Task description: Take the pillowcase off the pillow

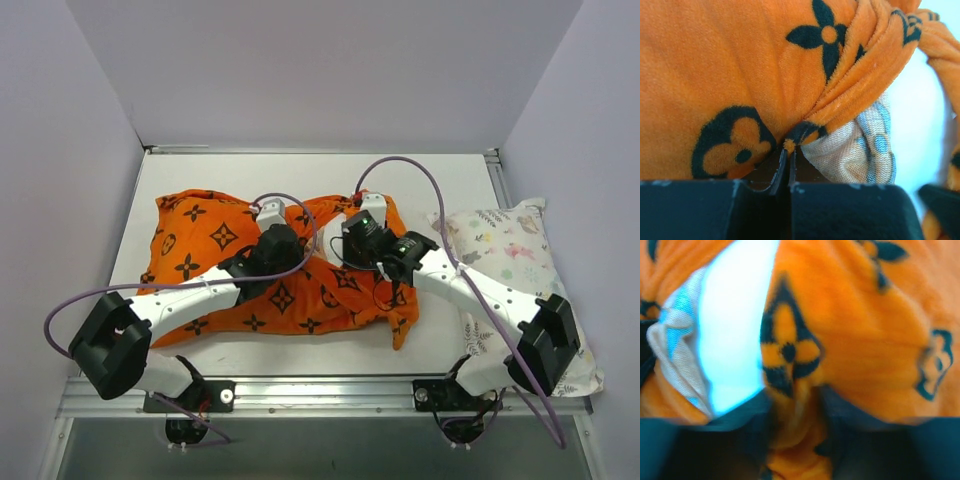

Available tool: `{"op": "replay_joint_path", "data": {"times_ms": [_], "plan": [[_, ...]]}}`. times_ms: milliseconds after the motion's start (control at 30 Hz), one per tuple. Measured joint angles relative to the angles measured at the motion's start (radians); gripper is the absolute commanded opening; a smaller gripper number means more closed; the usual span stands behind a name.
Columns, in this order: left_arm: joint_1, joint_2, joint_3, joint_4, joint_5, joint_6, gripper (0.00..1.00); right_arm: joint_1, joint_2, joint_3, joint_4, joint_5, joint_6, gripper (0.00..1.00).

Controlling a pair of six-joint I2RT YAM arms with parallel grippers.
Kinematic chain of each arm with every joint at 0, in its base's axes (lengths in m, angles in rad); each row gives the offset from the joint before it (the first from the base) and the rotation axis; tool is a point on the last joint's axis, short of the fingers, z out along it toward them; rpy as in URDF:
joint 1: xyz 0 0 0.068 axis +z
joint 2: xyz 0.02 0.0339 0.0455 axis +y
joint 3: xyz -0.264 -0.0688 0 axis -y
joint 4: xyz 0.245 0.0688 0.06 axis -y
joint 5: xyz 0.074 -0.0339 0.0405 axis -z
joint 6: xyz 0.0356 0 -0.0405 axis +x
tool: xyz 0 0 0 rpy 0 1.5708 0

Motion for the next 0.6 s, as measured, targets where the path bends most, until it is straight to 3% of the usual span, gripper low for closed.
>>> {"op": "replay_joint_path", "data": {"times_ms": [67, 100, 167, 267, 400, 600], "plan": [[0.028, 0.0, -0.012, 0.026, 0.038, -0.015, 0.0, -0.047, -0.055, -0.05, 0.023, -0.028, 0.0, 0.16], [0.044, -0.001, -0.023, 0.045, 0.06, -0.024, 0.0, -0.091, -0.093, -0.082, 0.024, -0.04, 0.001, 0.07], [0.087, -0.005, -0.051, 0.088, 0.111, -0.044, 0.0, -0.215, -0.179, -0.151, 0.02, -0.072, -0.006, 0.0], [0.153, -0.016, -0.083, 0.141, 0.189, -0.073, 0.0, -0.403, -0.272, -0.229, 0.01, -0.126, -0.01, 0.0], [0.231, -0.039, -0.112, 0.185, 0.298, -0.103, 0.0, -0.583, -0.304, -0.336, 0.066, -0.329, 0.007, 0.0], [0.247, -0.043, -0.121, 0.193, 0.355, -0.109, 0.0, -0.591, -0.163, -0.474, 0.267, -0.515, 0.089, 0.0]]}}
